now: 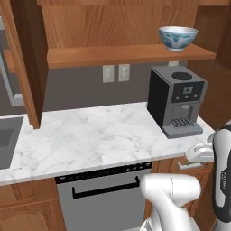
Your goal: Move the bowls from the cabinet to the plates on the dining table.
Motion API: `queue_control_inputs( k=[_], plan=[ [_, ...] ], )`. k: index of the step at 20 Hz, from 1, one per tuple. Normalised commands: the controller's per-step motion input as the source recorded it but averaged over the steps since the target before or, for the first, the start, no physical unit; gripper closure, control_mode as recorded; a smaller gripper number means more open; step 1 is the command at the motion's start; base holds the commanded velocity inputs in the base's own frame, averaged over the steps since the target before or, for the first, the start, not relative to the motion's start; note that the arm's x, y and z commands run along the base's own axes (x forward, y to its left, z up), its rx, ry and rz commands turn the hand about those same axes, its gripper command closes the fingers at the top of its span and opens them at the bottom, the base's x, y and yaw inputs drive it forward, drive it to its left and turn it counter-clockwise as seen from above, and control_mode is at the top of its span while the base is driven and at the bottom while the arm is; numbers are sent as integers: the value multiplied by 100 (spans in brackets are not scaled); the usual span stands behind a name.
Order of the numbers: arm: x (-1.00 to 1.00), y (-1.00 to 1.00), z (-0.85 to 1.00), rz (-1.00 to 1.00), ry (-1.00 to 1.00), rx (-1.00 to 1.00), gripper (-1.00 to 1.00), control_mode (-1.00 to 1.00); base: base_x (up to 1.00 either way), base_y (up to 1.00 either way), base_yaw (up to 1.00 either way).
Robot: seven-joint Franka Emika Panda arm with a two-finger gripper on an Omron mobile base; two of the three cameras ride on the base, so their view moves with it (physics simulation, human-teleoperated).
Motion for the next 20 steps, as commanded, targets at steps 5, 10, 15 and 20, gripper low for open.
queue_control_inputs(
  k=[5, 10, 15, 20],
  plan=[
    [0, 0, 0, 0, 0, 0, -100, 100, 59, 0, 0],
    [0, 0, 0, 0, 0, 0, -100, 100, 53, 0, 0],
    [0, 0, 0, 0, 0, 0, -100, 100, 47, 0, 0],
    [0, 0, 0, 0, 0, 0, -100, 100, 27, 0, 0]
  ],
)
